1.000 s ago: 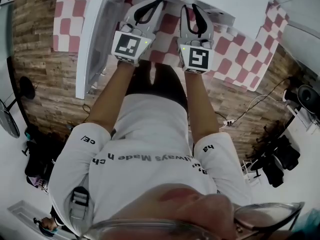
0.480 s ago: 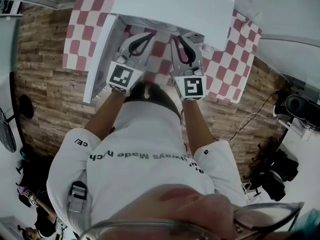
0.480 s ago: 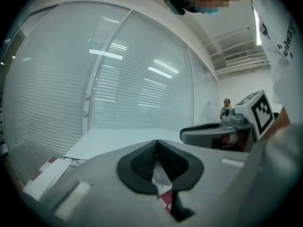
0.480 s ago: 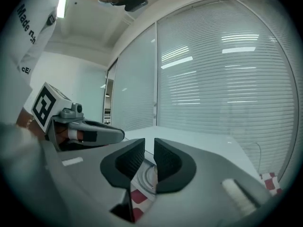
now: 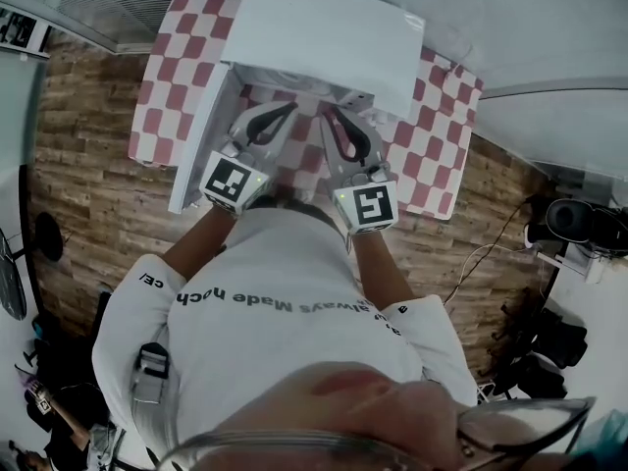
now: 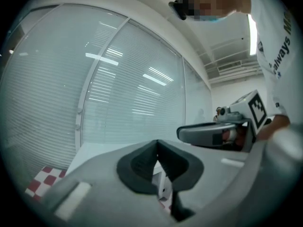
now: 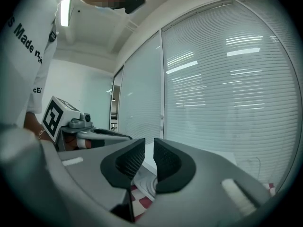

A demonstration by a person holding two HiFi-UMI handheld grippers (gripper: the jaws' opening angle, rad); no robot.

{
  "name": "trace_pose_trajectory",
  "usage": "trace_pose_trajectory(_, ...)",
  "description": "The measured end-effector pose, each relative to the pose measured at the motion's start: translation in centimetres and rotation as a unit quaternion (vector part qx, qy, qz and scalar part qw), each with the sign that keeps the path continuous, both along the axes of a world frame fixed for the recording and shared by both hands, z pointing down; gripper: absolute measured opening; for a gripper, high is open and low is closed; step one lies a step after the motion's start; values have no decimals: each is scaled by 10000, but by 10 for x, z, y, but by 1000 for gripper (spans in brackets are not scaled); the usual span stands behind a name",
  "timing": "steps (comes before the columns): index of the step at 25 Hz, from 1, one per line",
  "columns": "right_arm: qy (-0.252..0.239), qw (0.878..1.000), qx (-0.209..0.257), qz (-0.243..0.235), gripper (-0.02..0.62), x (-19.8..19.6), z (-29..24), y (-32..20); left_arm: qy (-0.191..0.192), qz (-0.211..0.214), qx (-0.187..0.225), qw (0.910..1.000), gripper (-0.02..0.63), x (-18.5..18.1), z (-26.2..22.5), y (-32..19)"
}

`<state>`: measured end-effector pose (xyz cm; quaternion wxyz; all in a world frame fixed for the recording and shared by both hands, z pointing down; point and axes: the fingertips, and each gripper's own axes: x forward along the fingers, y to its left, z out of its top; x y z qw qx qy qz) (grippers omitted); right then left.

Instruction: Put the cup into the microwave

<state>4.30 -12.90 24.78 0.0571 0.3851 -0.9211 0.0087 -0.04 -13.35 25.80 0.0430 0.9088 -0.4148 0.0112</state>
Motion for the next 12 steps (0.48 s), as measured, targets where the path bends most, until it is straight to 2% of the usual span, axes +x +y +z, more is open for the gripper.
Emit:
trace_pose_trajectory(7,-159,9998,-20,-122,57,3,-35,23,-38,185,109,9998,5,8,-32,21)
trace_pose_trajectory(12,-323,9993,-5,-165,55,5,-59,32,92,265,218,9994,5,13,-62,27)
